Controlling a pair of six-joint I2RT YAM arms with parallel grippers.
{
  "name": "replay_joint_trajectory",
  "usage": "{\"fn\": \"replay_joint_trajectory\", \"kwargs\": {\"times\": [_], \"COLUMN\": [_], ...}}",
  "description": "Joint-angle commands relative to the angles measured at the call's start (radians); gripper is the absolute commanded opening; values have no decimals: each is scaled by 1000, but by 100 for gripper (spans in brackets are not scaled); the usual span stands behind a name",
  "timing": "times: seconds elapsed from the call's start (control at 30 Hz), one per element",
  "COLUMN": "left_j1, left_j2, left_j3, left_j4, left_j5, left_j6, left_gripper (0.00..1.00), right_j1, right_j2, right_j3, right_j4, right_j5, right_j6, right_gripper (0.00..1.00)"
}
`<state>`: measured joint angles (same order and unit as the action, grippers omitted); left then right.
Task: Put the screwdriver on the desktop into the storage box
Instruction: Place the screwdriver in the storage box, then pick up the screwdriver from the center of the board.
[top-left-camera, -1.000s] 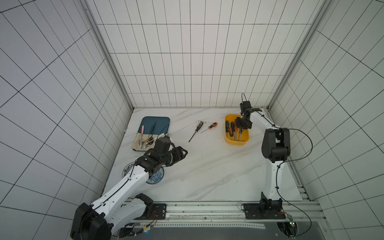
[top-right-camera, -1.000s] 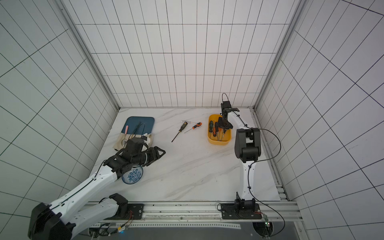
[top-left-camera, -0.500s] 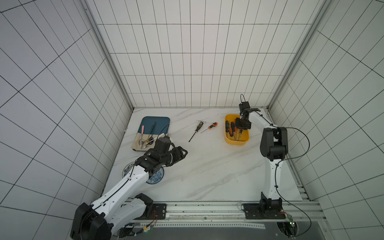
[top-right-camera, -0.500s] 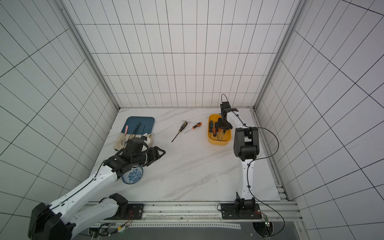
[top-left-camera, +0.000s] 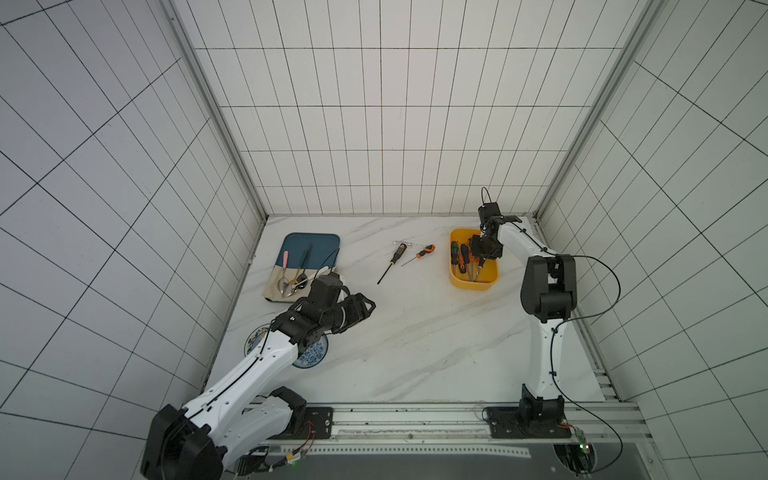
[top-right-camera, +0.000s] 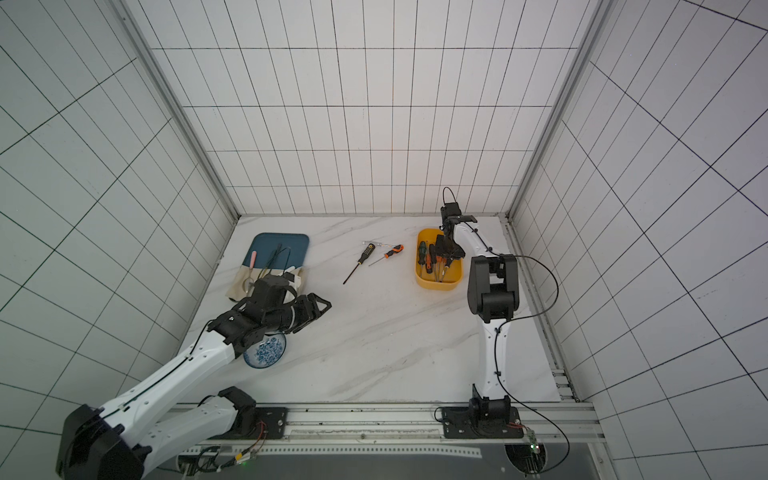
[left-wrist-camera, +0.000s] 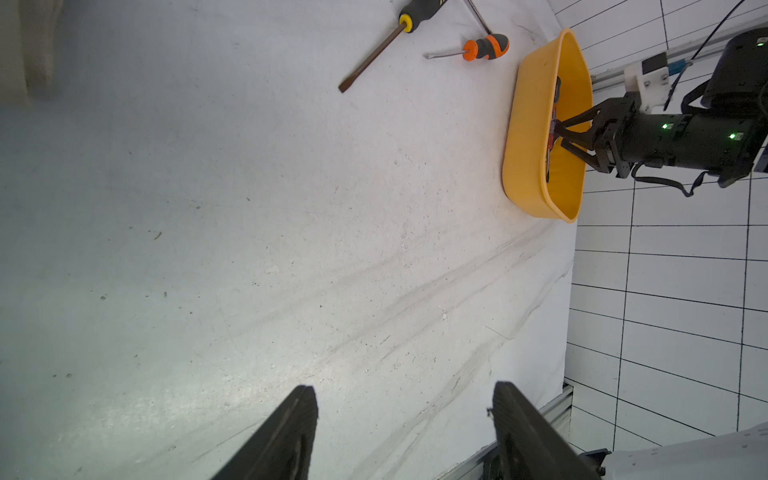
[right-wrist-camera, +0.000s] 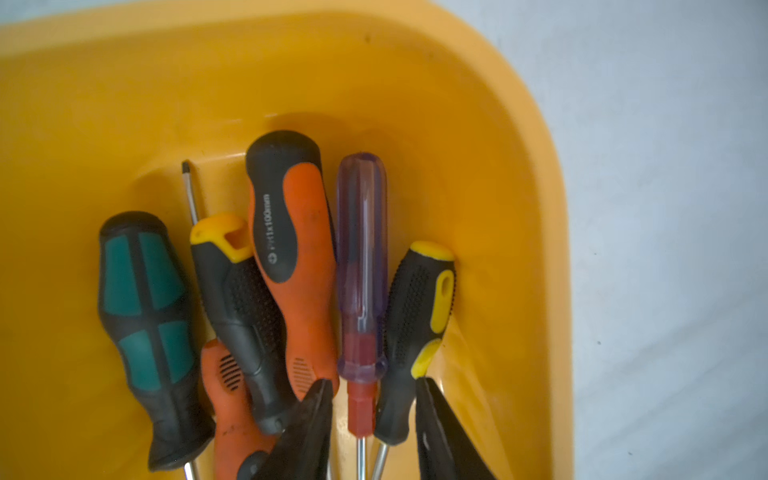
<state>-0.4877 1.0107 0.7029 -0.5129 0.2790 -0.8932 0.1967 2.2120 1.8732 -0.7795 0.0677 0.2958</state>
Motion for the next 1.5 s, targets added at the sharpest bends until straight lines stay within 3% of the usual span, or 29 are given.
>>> {"fn": "replay_joint_trajectory", "kwargs": {"times": [0.0, 0.4, 0.9, 1.13, 1.47], "left_j1": [-4, -11, -21, 1, 38], "left_j2": [16, 172, 583, 810, 1085], "left_j3": [13, 150, 463, 655, 968], "left_j4": [11, 5, 5, -22, -112], "left_j5": [-11, -45, -66, -115, -201], "left_j6": [8, 58, 107, 177, 383], "left_gripper": [71, 73, 72, 70, 61], "right_j1": [11, 94, 183, 210, 237], "right_j2": [-127, -488, -910, -1044, -1168], "right_j3": [-20, -386, -841, -954, -1037], "right_j4": [-18, 97, 206, 205, 159], "right_j5": [10, -86, -173, -164, -161], "right_j6": [12, 69, 183, 197, 200], "right_gripper": [38, 42, 44, 44, 44]}}
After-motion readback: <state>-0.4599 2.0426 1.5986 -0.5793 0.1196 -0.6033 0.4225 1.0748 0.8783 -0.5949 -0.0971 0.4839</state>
